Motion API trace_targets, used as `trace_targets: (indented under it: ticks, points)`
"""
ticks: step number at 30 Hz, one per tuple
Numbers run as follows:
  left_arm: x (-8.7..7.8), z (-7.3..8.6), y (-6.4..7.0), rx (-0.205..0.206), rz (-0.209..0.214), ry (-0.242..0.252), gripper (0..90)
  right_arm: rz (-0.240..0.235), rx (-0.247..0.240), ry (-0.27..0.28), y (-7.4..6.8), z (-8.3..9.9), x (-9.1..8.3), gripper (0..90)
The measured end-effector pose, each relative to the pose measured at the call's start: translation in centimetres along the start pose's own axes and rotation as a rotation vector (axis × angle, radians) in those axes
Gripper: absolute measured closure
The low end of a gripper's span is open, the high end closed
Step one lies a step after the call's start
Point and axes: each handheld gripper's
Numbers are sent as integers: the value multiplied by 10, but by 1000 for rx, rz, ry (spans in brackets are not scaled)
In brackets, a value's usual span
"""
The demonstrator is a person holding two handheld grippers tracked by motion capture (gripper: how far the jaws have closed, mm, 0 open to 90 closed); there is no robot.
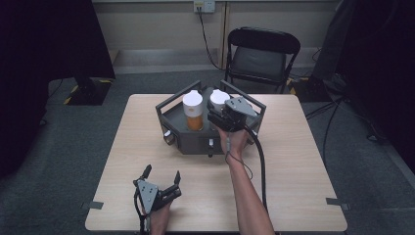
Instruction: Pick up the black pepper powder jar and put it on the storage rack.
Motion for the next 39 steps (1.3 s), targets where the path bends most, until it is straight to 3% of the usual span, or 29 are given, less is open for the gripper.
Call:
trace_targets:
  ticks: [3,32,35,37,39]
  points:
    - [0,0,0,0,0,0,14,4,-24,9,-4,3,0,302]
    - [0,0,0,0,2,0,16,5,-24,29,-4,9,-1,297]
    - [0,0,0,0,2,0,16,11,-32,30,-5,9,-2,268]
    - [0,0,0,0,2,-1,16,42,-49,40,-10,11,-2,212]
    - [0,0,0,0,2,-2,17,41,-49,47,-10,12,-1,151]
Point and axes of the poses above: each handheld gripper's, and its own axes: x roughly forward along the jaws, z roughly out of its underside, y roughly to its right, and after that the axes turned 4 degrees about y, right-handed
